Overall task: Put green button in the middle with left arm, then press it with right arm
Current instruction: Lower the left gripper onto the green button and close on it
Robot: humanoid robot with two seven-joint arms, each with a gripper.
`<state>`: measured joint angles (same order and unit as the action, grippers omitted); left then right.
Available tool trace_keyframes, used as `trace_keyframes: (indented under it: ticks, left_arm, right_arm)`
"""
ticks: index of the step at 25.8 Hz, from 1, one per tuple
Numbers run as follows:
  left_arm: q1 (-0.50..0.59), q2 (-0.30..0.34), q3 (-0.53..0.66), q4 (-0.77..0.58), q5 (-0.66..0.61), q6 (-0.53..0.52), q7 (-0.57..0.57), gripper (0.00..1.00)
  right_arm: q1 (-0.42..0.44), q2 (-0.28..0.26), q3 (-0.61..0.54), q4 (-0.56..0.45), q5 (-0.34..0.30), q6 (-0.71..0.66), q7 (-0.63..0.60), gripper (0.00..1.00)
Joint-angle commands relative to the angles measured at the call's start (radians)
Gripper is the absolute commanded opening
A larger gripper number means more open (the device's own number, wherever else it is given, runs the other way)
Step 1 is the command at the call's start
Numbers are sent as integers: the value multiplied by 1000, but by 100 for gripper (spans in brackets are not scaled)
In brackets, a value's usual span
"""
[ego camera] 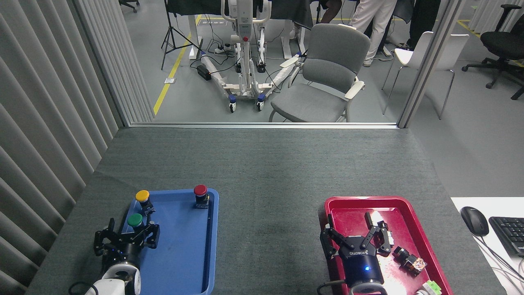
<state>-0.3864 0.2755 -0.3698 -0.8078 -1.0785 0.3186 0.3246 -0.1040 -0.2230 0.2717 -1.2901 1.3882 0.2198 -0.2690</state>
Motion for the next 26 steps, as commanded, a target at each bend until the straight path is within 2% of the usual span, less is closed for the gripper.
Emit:
trace_keyframes:
  ticks: [1, 3, 5, 10, 18, 22, 26]
  left_arm:
    - [-8, -1, -8, 13, -1, -1, 7, 88]
    - [-8, 4, -26, 16, 0, -3, 5, 79]
    - [-8, 7, -32, 19, 0, -4, 5, 76]
    - [-9, 8, -31, 44, 0, -30, 1, 61]
    - [-8, 14, -32, 47, 0, -90, -7, 45]
    - [-2, 14, -31, 38, 8, -155, -7, 33]
    - [-2, 16, -31, 38, 9, -168, -7, 31]
  right_arm:
    - [0, -6, 1, 0, 0, -2, 1, 100]
    - [0, -6, 1, 0, 0, -2, 1, 100]
    - [0, -4, 1, 0, 0, -2, 1, 100]
    - [0, -4, 0, 0, 0, -2, 1, 100]
    - [-2, -2, 0, 0, 0, -2, 1, 100]
    - [-2, -1, 0, 0, 0, -2, 2, 100]
    - [-2, -2, 0, 0, 0, -2, 2, 100]
